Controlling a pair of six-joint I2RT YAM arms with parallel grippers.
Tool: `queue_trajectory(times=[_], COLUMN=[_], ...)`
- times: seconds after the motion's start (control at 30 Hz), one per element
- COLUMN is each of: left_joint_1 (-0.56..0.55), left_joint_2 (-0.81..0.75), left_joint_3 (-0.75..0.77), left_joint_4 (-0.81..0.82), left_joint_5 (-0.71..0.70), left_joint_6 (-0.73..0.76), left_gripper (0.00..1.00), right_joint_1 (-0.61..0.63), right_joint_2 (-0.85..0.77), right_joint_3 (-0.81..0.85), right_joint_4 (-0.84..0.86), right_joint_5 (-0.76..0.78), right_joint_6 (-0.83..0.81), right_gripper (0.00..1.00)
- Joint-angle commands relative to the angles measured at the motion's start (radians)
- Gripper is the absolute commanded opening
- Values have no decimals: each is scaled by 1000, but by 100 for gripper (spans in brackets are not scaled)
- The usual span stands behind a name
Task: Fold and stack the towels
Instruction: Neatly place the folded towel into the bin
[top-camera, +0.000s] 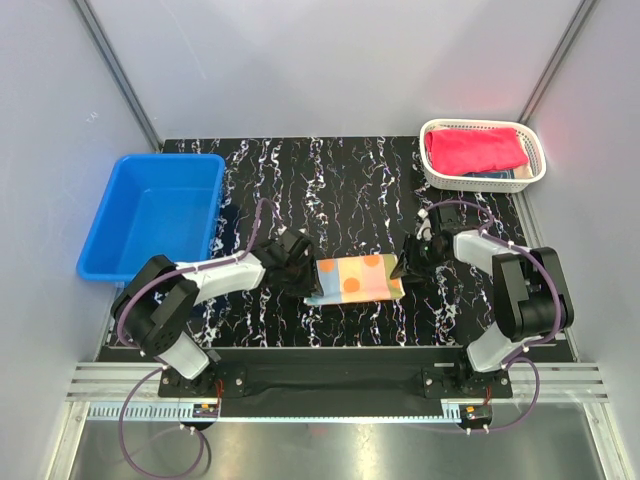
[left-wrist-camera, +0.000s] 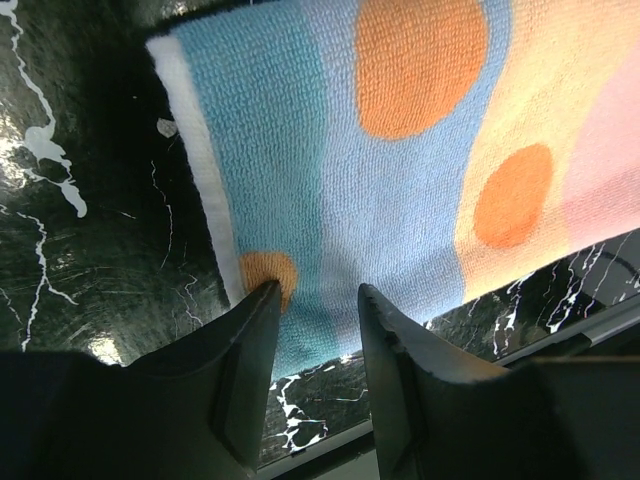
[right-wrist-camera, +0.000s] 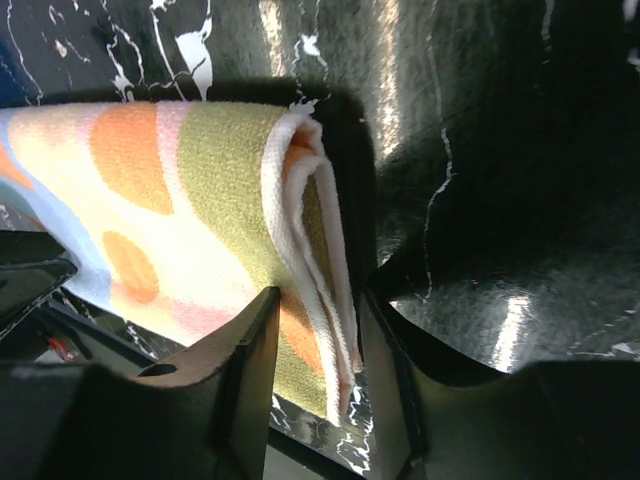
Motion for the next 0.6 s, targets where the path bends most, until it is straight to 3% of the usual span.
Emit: queue_trajectory(times=[0.0, 0.27, 0.43, 0.57], left_joint_1=[5, 5, 22, 52], left_joint_2=[-1, -37, -101, -139], left_joint_3=[-17, -46, 14, 189], left_joint_4=[21, 6, -50, -248], left_joint_5=[15, -6, -47, -130], left_joint_6=[-16, -33, -30, 43], left_gripper=[43, 43, 45, 49], right_joint_1=[16, 34, 39, 42], right_joint_2=[24, 38, 49, 47], right_joint_3=[-14, -42, -14, 37], right_joint_4=[15, 47, 36, -31], right_joint_5=[-29, -59, -73, -67], right_joint_6=[-10, -4, -16, -52], right_gripper=[44, 31, 0, 0])
